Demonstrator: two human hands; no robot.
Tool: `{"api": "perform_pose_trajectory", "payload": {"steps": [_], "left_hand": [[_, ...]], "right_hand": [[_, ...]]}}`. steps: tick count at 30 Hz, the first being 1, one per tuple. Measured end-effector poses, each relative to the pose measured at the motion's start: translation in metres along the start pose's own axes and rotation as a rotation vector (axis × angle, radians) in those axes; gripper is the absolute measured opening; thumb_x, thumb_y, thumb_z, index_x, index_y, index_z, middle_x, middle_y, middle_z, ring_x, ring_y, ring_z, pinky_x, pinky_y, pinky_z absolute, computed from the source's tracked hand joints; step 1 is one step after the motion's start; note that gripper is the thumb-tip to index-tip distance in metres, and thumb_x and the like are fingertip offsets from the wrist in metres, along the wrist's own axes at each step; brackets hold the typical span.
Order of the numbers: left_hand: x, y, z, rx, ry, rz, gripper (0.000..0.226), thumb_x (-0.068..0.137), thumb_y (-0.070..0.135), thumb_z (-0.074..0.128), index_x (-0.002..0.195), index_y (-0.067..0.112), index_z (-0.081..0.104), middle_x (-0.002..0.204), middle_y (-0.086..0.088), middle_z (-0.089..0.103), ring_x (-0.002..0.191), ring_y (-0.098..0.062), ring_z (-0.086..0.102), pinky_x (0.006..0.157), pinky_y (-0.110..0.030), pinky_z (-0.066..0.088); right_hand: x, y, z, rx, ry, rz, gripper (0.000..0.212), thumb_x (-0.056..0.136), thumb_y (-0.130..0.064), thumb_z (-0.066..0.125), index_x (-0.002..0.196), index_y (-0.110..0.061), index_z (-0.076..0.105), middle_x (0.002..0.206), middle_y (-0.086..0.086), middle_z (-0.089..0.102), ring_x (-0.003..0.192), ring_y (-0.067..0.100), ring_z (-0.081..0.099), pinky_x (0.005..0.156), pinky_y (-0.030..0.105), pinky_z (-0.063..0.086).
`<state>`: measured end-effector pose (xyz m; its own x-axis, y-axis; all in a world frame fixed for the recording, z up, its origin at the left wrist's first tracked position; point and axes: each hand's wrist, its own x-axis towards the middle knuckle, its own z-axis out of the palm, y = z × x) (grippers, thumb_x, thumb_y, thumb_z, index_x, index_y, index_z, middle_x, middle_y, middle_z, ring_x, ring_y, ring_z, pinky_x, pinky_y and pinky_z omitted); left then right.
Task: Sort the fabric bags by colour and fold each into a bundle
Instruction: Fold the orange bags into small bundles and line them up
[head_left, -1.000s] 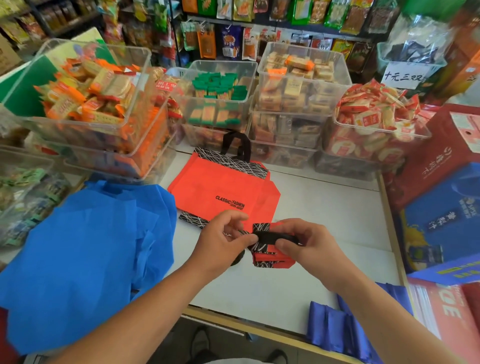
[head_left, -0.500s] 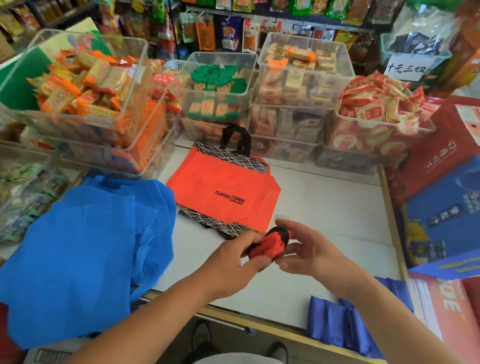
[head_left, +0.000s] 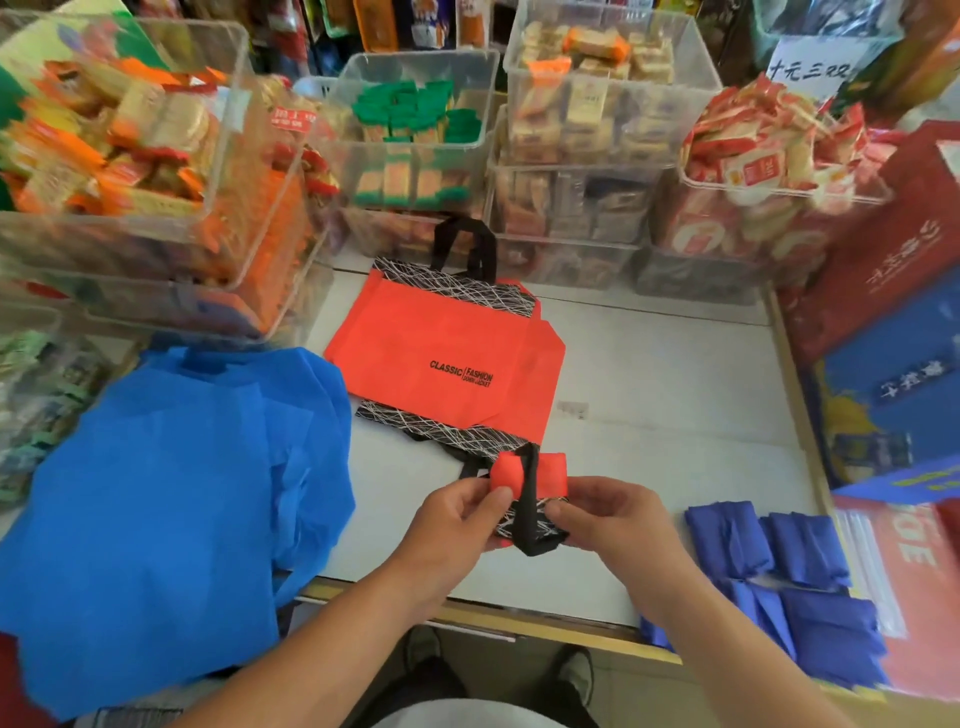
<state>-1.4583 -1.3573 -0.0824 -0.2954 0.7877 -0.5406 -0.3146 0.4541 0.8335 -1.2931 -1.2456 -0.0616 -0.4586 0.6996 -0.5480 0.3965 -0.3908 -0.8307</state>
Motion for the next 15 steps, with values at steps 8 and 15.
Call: {"api": "perform_pose_trajectory", "payload": {"steps": [8, 15], "left_hand": [[0.002, -0.007, -0.005, -0.042, -0.047, -0.059, 0.031, 0.095, 0.017, 0.073, 0.123, 0.015, 0.062, 0.109, -0.001, 0.079, 0.105, -0.016, 0.075, 0.091, -0.033, 0.059], [0.010, -0.026, 0.033, 0.036, -0.009, -0.083, 0.037, 0.089, 0.023, 0.080, 0.119, 0.021, 0.060, 0.105, 0.000, 0.078, 0.098, -0.016, 0.076, 0.082, -0.029, 0.061]], "right_hand": [[-0.006, 0.016, 0.031, 0.122, 0.184, 0.090, 0.018, 0.088, 0.004, 0.075, 0.103, -0.006, 0.073, 0.086, 0.013, 0.079, 0.084, 0.033, 0.077, 0.085, 0.053, 0.062], [-0.005, 0.044, 0.007, 0.167, 0.272, 0.151, 0.014, 0.093, 0.006, 0.067, 0.102, -0.004, 0.070, 0.081, 0.015, 0.077, 0.080, 0.034, 0.077, 0.079, 0.053, 0.063]]}}
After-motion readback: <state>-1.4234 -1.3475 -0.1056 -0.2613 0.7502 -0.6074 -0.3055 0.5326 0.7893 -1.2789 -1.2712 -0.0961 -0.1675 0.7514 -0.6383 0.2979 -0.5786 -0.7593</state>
